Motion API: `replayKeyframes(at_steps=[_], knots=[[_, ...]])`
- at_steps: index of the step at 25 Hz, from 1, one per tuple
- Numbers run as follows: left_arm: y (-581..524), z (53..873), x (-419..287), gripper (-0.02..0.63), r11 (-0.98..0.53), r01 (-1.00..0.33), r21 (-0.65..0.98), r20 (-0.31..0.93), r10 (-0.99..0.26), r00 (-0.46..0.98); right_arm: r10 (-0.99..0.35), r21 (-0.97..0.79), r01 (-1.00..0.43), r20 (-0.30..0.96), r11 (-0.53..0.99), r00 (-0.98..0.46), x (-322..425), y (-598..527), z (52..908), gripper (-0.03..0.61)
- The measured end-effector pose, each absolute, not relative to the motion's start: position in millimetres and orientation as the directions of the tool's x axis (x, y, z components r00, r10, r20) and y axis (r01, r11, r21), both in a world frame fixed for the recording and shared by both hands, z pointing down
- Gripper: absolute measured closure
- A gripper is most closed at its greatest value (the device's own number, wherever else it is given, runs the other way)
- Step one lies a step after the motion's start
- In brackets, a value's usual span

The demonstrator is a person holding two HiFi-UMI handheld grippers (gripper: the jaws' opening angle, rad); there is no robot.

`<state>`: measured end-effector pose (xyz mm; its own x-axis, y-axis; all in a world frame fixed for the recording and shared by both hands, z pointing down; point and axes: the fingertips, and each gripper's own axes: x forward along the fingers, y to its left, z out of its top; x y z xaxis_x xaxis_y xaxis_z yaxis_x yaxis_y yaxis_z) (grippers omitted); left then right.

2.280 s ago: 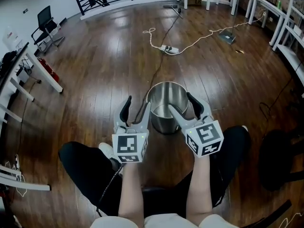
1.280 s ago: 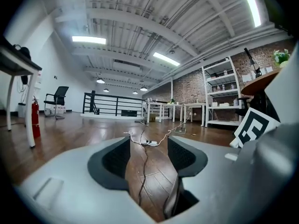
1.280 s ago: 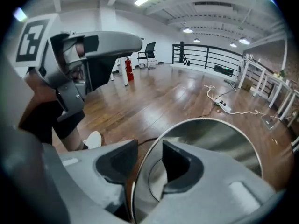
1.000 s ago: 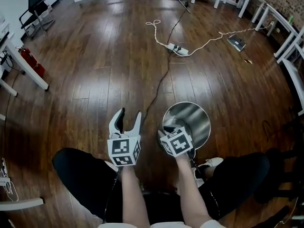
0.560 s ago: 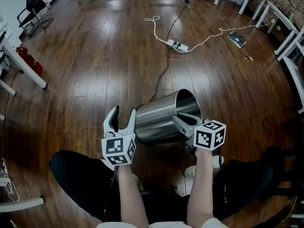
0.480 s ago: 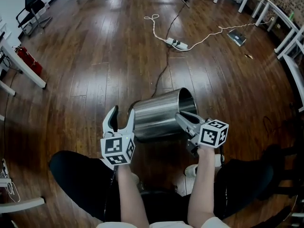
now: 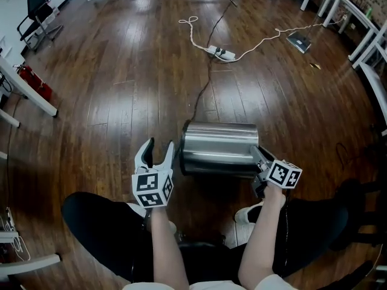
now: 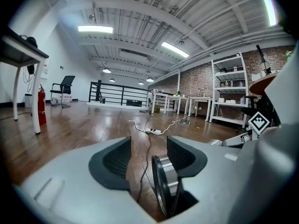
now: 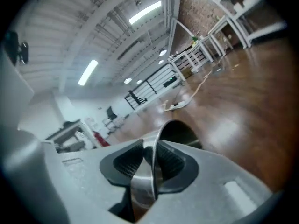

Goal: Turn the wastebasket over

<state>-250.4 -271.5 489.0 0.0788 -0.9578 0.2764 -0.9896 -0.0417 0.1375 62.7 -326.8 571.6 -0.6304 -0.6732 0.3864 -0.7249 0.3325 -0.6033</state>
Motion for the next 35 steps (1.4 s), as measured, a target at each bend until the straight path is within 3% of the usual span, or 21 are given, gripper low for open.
replayKeyframes(at_steps=[2, 4, 10, 11, 14, 20, 22, 23, 24, 25, 31, 35], knots=[[-274.6, 499.5, -236.6, 0.35, -0.068, -0.987, 0.144, 0.297, -0.949, 0.109, -0.693, -0.483, -0.844, 0.527, 0.232, -0.492, 95.9, -325.8, 600.3, 0.483], [-280.8, 512.8, -220.0, 0.353, -0.103, -0.981, 0.165, 0.321, -0.935, 0.152, -0.714, -0.423, -0.888, 0.563, 0.183, -0.415, 117.3, -326.0, 618.4, 0.477], [-303.9, 554.6, -174.6, 0.353, -0.176, -0.951, 0.254, 0.399, -0.876, 0.269, -0.73, -0.346, -0.915, 0.567, 0.208, -0.38, 115.0, -325.9, 613.2, 0.472], [-304.2, 562.6, -171.8, 0.353, -0.175, -0.951, 0.255, 0.418, -0.867, 0.272, -0.716, -0.339, -0.913, 0.578, 0.226, -0.392, 111.8, -322.3, 610.1, 0.436], [-301.9, 584.9, -167.8, 0.354, -0.16, -0.949, 0.272, 0.47, -0.838, 0.276, -0.688, -0.33, -0.901, 0.586, 0.28, -0.428, 103.2, -317.7, 591.0, 0.405], [-289.2, 610.3, -168.3, 0.388, -0.108, -0.929, 0.353, 0.506, -0.813, 0.287, -0.606, -0.223, -0.934, 0.713, 0.28, -0.352, 120.4, -303.4, 603.5, 0.407], [-289.3, 608.8, -162.4, 0.429, -0.133, -0.909, 0.396, 0.483, -0.811, 0.33, -0.58, -0.244, -0.935, 0.735, 0.259, -0.352, 122.2, -296.2, 615.0, 0.436], [-289.4, 607.5, -158.4, 0.48, -0.151, -0.898, 0.413, 0.473, -0.808, 0.353, -0.575, -0.248, -0.935, 0.739, 0.253, -0.351, 122.2, -294.6, 618.7, 0.491], [-289.4, 606.6, -155.5, 0.529, -0.161, -0.89, 0.427, 0.466, -0.804, 0.369, -0.573, -0.242, -0.937, 0.743, 0.252, -0.346, 122.7, -294.4, 620.5, 0.506], [-289.2, 606.5, -154.2, 0.529, -0.164, -0.885, 0.436, 0.467, -0.8, 0.378, -0.571, -0.23, -0.938, 0.747, 0.258, -0.34, 123.1, -294.8, 621.4, 0.531], [-287.2, 601.2, -160.4, 0.538, -0.177, -0.923, 0.341, 0.568, -0.744, 0.352, -0.585, -0.267, -0.929, 0.722, 0.255, -0.369, 115.8, -302.3, 619.7, 0.54], [-291.1, 570.5, -173.7, 0.54, -0.185, -0.946, 0.267, 0.554, -0.774, 0.308, -0.605, -0.272, -0.924, 0.699, 0.268, -0.381, 97.5, -306.3, 623.0, 0.54]])
